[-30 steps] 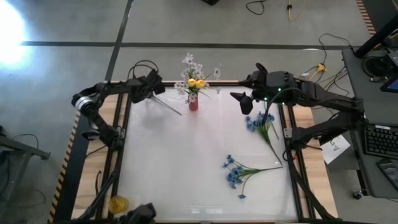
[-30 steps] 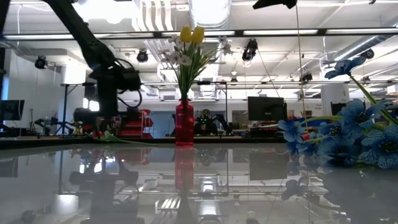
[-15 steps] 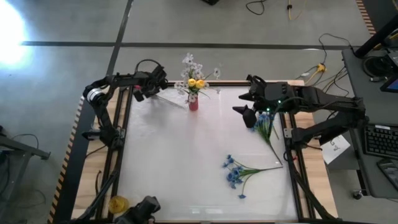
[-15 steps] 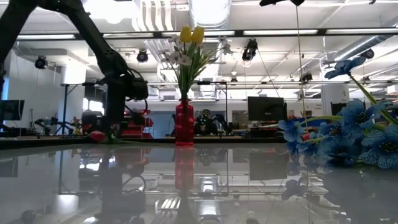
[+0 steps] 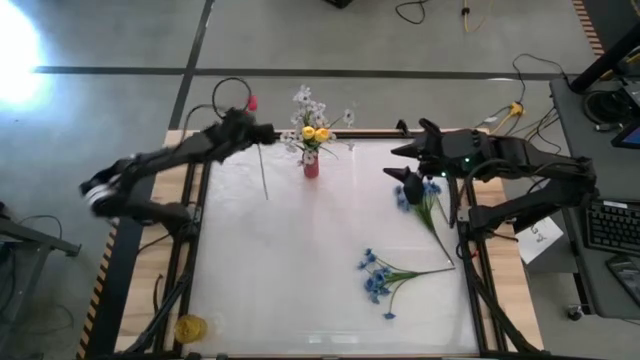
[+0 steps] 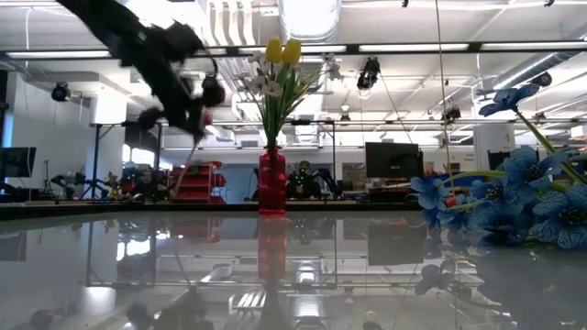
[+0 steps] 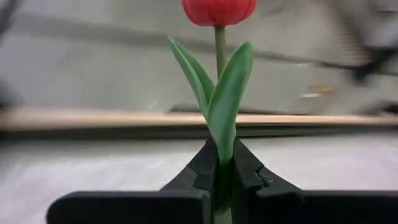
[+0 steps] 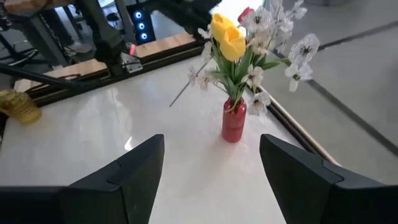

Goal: Sort flowers into vase by color
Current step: Put the left pink flower into the yellow vase

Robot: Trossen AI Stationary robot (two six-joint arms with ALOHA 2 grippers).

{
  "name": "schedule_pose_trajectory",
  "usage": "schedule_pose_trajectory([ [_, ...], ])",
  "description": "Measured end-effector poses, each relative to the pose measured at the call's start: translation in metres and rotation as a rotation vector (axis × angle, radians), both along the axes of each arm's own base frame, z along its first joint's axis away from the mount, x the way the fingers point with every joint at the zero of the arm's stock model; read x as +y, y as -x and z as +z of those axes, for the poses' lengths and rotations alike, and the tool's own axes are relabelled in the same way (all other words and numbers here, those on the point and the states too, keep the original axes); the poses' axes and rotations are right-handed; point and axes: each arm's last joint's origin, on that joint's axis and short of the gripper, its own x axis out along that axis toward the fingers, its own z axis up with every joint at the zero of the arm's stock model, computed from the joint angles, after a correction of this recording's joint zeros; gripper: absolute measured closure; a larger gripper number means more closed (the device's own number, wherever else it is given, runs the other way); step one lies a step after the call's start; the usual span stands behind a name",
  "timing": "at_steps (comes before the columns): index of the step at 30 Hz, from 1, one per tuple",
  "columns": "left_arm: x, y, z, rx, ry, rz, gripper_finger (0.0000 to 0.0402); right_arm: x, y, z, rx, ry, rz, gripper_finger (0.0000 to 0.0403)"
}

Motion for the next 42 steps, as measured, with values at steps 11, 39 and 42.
schedule_pose_trajectory([
  [11, -0.127, 0.033, 0.047, -0.138, -0.356, -0.830, 0.0401, 0.001, 0.001, -0.002, 0.006, 0.085, 0.051, 0.0154],
  [39, -0.296, 0.094, 0.084, -0.831, -0.435, -2.144, 0.0401, 0.078, -0.082, -0.006, -0.410, -0.145, -0.064, 0.0154],
  [42, -0.305, 0.100, 0.082, -0.864, -0.419, -2.190, 0.0401, 0.091, -0.086, -0.008, -0.453, -0.150, -0.110, 0.0154],
])
